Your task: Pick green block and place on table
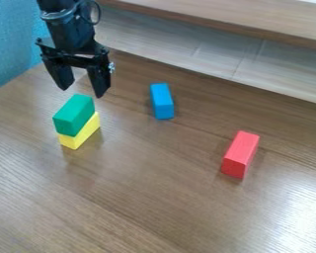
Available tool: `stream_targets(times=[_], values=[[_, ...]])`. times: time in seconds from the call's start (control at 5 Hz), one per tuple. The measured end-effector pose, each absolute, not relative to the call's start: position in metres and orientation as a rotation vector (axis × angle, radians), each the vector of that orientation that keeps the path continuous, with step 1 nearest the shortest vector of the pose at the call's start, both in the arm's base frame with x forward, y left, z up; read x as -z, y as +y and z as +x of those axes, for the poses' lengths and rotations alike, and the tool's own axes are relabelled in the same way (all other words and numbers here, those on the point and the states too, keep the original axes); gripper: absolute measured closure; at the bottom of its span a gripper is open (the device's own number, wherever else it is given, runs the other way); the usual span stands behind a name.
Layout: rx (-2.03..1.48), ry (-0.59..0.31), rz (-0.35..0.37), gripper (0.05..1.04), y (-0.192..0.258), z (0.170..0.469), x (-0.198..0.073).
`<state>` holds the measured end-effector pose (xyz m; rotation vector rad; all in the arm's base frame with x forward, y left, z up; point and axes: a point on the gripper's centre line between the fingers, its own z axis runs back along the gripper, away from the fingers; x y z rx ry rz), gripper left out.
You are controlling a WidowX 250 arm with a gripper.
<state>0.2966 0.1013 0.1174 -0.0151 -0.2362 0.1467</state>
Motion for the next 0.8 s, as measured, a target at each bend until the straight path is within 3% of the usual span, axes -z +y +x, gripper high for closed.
stream_targets(times=[0.8], values=[[-0.183,-0.191,-0.016,0.083,0.117,0.290,-0.105]])
